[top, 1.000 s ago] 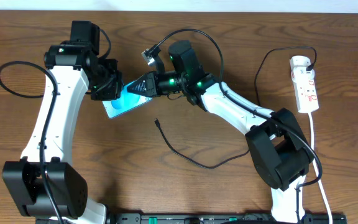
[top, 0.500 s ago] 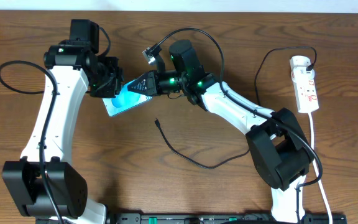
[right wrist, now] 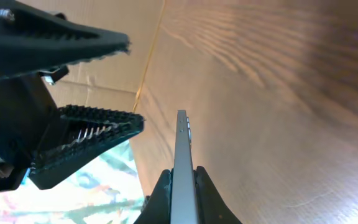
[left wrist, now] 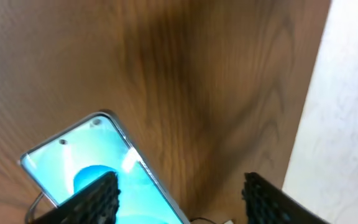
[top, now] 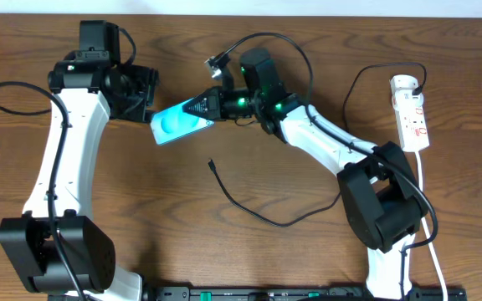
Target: Plug charger to phone and switch on socket
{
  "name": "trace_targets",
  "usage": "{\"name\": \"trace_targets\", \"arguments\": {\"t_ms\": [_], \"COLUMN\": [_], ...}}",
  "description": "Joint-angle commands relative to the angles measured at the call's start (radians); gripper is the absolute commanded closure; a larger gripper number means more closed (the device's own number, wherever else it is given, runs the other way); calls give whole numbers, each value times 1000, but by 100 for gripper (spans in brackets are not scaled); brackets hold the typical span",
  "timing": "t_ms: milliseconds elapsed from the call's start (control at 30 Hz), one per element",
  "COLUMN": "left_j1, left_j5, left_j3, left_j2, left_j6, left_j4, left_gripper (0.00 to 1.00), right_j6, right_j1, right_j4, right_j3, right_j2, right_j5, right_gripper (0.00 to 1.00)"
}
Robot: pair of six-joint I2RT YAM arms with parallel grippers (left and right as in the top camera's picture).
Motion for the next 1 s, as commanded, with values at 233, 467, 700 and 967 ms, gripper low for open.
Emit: {"name": "trace_targets", "arguments": {"t_ms": [233, 467, 700, 967], "left_j1": [72, 118, 131, 131], "left_j5": [213, 375, 592, 621], "left_j3": [2, 2, 2, 2], "left_j2": [10, 10, 10, 10], "left_j6": [222, 338, 341, 336], "left_j4": [129, 245, 462, 520], "left_gripper": [23, 18, 7, 5], "right_j6": [37, 195, 421, 675], "right_j1": [-116, -196, -228, -224], "right_j4": [11, 112, 253, 504], "right_j3": [17, 17, 17, 17], "right_j2": [-8, -8, -8, -8], "right_j5": [41, 42, 88, 126], "right_gripper": [99, 99, 99, 99]}}
